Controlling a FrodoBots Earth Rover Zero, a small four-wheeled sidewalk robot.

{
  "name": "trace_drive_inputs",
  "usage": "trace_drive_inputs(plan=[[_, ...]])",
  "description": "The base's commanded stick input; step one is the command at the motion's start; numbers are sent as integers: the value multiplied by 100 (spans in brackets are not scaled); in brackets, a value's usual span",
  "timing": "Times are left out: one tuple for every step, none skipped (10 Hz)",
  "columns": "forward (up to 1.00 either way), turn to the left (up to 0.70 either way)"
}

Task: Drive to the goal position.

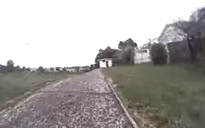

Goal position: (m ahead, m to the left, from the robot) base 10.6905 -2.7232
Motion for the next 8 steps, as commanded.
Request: trace_drive_inputs(plan=[[100, 0], [100, 0], [100, 0], [100, 4], [100, 12], [100, 21], [100, 27], [100, 27]])
